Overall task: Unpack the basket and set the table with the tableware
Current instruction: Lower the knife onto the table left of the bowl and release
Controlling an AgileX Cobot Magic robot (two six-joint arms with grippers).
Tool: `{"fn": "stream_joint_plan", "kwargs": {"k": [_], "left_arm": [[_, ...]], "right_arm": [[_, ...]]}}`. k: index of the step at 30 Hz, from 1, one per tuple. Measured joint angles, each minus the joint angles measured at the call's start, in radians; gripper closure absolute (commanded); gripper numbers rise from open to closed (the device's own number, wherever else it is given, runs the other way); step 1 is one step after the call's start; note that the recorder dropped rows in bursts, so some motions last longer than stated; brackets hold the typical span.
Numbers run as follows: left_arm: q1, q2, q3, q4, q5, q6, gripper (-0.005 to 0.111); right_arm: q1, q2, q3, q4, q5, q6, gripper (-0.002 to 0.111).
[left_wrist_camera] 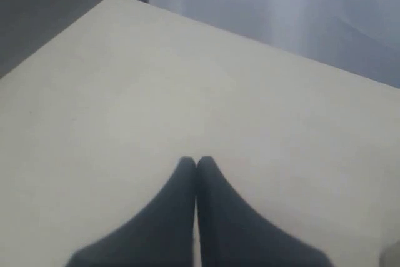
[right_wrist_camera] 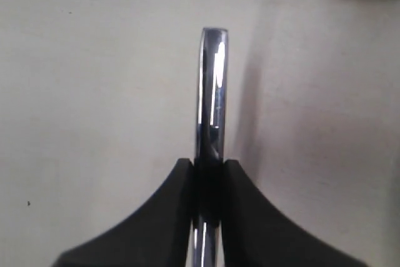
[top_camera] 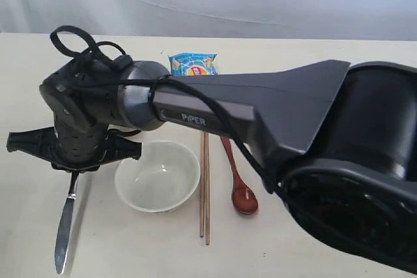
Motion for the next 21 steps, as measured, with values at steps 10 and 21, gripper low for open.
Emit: {"fn": "stream_joint_plan", "kwargs": {"k": [10, 21], "left_arm": [[0.000, 0.000, 0.000, -0.004, 0.000, -0.003, 0.107], [0.000, 0.000, 0.000, -0.004, 0.000, -0.008, 0.107]], "right_arm": [[-0.002, 0.032, -0.002, -0.008, -0.099, 0.116, 0.109], [-0.014, 0.062, -0.002, -0.015, -0.100, 0.115, 0.108]]}}
